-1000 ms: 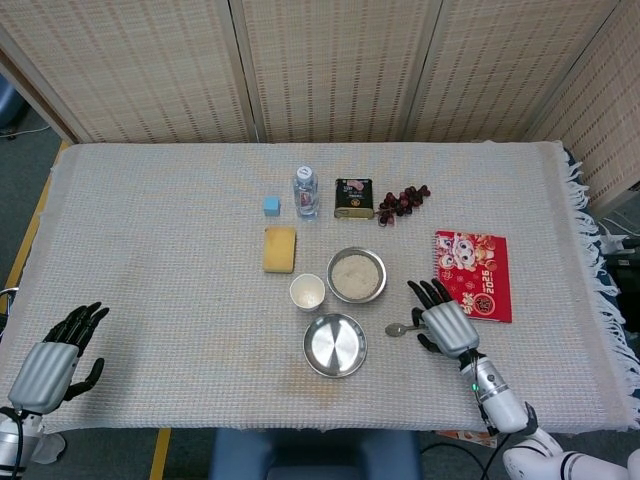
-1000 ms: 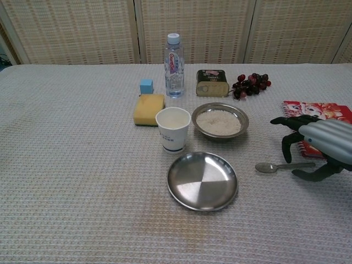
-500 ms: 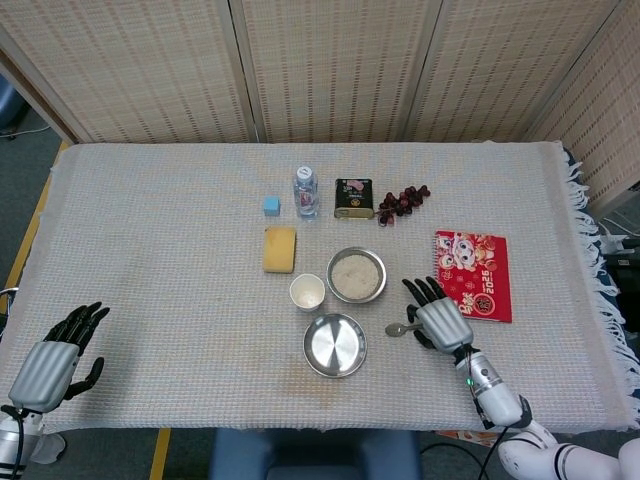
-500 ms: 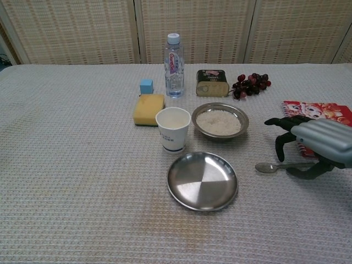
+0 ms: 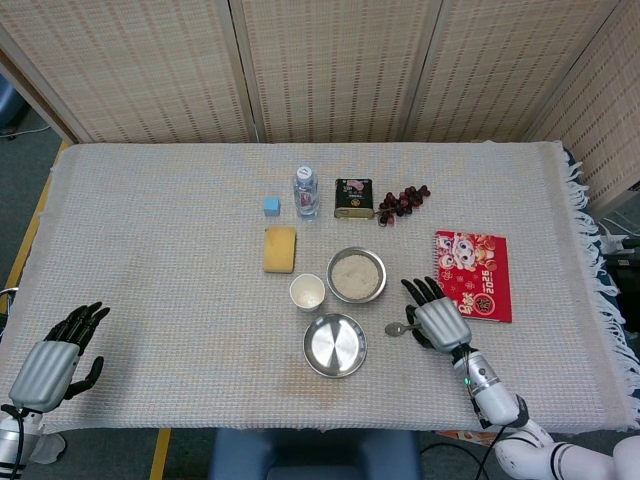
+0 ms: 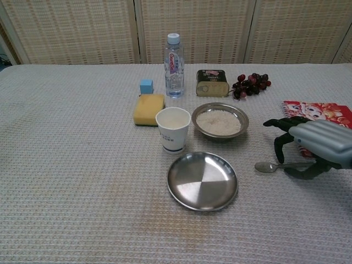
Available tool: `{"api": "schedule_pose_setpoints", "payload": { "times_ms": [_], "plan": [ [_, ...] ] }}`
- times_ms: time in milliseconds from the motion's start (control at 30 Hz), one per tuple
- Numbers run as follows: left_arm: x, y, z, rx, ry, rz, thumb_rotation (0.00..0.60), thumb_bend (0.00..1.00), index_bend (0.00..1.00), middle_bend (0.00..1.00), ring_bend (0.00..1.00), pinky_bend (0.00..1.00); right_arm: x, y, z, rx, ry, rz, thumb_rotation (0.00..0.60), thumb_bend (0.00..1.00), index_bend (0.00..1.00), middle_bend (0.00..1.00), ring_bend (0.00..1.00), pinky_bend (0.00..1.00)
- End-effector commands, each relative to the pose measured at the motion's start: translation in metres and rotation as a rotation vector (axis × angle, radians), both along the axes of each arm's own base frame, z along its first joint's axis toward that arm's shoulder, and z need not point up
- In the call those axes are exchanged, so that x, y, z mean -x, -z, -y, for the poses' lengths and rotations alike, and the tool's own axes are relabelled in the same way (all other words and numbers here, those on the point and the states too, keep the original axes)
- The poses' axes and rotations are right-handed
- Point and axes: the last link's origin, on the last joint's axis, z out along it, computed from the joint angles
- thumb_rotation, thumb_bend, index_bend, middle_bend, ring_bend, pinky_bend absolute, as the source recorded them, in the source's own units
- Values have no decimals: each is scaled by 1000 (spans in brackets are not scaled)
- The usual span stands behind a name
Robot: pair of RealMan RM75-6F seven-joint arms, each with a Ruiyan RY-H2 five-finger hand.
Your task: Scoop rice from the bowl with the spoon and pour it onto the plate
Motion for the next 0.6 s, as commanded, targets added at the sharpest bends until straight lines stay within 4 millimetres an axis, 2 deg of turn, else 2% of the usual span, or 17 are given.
{"api": "schedule_pose_setpoints", "payload": {
  "times_ms": [33,400,600],
  "plan": [
    [1,0,0,1,-4,-2,600,529,0,0,6,192,0,0,0,0,1,0,600,284,536,37,0,0],
    [2,0,-2,3,-3,-8,600,538,0,0,6,193,1,1,0,-3,16,-6,600,284,530,37,0,0],
    [1,0,-2,5,-1,-5,600,539,0,0,6,193,1,2,0,1,11,0,600,285,571,67,0,0]
  ]
}}
